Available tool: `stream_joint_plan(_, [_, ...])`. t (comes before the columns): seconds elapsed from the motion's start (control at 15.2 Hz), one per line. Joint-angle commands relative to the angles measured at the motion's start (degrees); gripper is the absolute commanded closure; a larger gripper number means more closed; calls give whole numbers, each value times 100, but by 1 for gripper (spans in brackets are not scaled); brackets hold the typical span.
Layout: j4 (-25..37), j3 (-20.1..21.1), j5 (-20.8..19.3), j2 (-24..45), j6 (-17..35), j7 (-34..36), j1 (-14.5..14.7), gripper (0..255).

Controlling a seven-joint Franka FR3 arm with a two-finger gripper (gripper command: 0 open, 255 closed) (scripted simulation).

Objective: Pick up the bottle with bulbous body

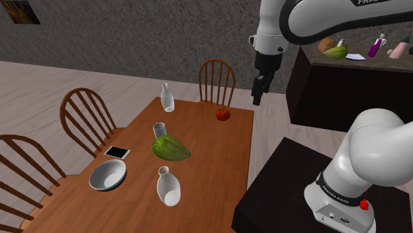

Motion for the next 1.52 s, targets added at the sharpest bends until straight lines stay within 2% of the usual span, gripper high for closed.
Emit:
stream_joint_plan(0.0, [-88, 143, 104, 219, 345, 179, 68, 0])
stream_joint_plan(0.46, [-177, 695, 383, 1295, 1607, 831, 294, 0])
stream_joint_plan(0.79, [14, 1084, 413, 2261, 2453, 1328, 387, 0])
stream_joint_plan(1.12, [412, 1428, 204, 3332, 3182, 1916, 438, 0])
stream_joint_plan(1.45, [1006, 1641, -282, 4462, 3730, 2623, 536, 0])
